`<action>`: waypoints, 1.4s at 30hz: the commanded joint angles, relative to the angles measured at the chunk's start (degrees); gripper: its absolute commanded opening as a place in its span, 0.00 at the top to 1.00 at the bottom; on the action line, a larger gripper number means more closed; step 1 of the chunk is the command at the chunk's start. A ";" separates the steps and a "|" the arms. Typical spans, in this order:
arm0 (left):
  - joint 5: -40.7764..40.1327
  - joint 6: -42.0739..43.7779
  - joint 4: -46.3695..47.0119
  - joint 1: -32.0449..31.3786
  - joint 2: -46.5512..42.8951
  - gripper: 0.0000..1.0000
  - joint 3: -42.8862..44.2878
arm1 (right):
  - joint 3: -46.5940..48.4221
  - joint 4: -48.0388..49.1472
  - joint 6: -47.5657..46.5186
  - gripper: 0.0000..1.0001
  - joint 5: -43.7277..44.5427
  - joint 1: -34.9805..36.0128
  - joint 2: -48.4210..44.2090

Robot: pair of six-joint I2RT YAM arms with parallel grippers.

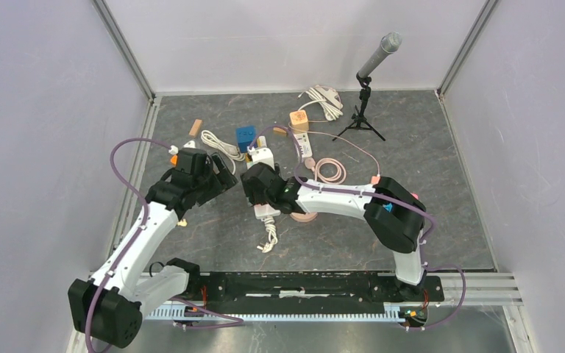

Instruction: Pull the plug off the socket

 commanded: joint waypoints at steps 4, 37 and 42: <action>-2.02 -2.65 10.06 0.27 6.41 0.17 -0.09 | 0.68 -0.06 -7.87 0.44 0.59 -0.20 -1.49; 20.08 -11.36 37.21 0.01 35.59 0.51 -3.58 | -3.37 -0.86 -12.01 0.27 -5.85 -2.12 -4.50; 18.30 -11.81 35.49 -0.14 35.62 0.55 -5.11 | -3.86 -1.08 -11.72 0.33 -6.07 -2.19 -4.52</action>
